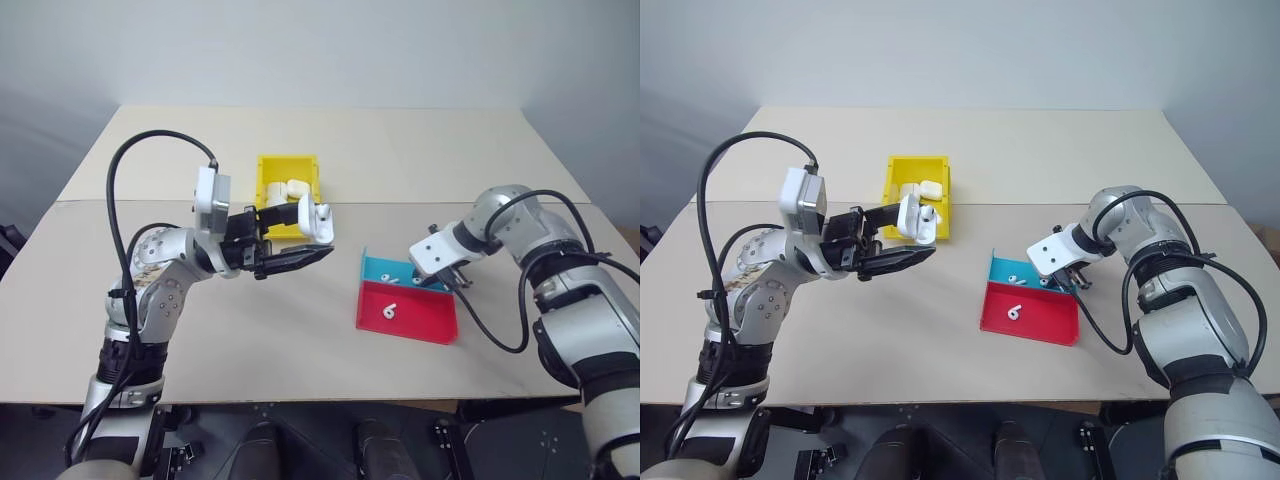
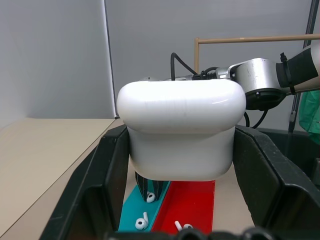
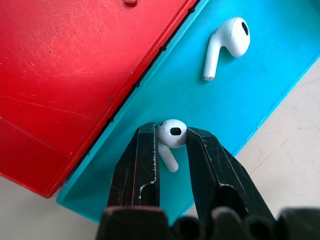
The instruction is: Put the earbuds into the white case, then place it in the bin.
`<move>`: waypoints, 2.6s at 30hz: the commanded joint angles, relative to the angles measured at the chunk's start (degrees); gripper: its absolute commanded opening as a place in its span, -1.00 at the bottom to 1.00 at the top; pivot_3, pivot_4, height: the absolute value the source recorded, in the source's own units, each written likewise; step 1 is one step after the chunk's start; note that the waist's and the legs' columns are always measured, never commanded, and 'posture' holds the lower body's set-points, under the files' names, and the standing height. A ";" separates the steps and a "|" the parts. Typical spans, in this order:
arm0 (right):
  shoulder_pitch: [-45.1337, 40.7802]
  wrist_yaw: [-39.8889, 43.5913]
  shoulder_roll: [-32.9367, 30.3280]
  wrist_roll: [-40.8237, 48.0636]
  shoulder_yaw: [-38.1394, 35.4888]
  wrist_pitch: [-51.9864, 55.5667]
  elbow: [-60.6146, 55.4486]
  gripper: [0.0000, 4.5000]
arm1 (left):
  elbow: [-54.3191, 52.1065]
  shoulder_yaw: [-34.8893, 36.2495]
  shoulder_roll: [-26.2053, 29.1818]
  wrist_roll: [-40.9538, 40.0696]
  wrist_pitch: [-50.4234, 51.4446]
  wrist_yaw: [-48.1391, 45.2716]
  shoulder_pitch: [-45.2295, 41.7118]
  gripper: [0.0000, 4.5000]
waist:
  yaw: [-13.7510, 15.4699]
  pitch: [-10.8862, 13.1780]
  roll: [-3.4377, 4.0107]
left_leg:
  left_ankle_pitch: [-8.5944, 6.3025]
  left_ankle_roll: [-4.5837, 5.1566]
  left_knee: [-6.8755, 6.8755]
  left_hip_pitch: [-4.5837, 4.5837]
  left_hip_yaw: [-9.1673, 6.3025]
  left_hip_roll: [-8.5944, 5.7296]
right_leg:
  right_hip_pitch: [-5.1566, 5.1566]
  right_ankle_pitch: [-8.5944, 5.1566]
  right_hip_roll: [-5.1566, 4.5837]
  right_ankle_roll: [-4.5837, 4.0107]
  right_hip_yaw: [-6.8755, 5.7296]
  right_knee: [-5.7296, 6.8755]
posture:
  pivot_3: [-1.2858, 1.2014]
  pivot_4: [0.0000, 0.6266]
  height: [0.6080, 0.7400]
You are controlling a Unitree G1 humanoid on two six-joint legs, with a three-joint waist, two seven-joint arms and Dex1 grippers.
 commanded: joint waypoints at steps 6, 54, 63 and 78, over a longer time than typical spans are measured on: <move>-1.15 5.64 -2.02 12.88 -12.28 19.96 -7.98 -0.67 | -0.01 0.40 -0.02 -0.73 -0.58 -1.11 -2.26 0.24 | 0.05 0.02 0.03 | 0.03 -0.04 -0.01 -0.03 0.00 0.00 | -0.04 0.00 0.00 0.00 0.01 0.02 | 0.03 -0.52 1.00; 24.44 -52.73 8.57 84.78 -42.96 100.23 -88.43 -0.30 | 8.29 -1.54 -5.56 1.96 -1.75 -3.43 -11.00 0.24 | 0.22 0.03 0.05 | 0.01 0.00 0.02 -0.38 -0.25 -0.03 | -0.19 0.01 0.00 0.03 -0.13 -0.03 | 0.03 -0.52 1.00; 24.90 -46.81 0.17 87.76 -43.72 98.60 -89.84 0.35 | 7.94 -1.58 -5.37 2.12 -1.63 -3.05 -10.63 0.24 | 0.35 0.03 0.05 | 0.00 0.00 0.02 -0.40 -0.26 -0.04 | -0.19 0.01 0.00 0.03 -0.14 -0.06 | 0.03 -0.52 1.00; 5.22 -33.93 -12.12 74.36 -30.29 93.32 -77.61 -0.99 | 12.56 -6.99 -8.71 11.16 -7.76 -1.27 -11.04 0.24 | 0.07 0.03 0.06 | -0.04 0.07 0.01 -0.37 -0.24 -0.03 | -0.19 0.00 0.02 0.03 -0.13 -0.10 | 0.03 -0.52 1.00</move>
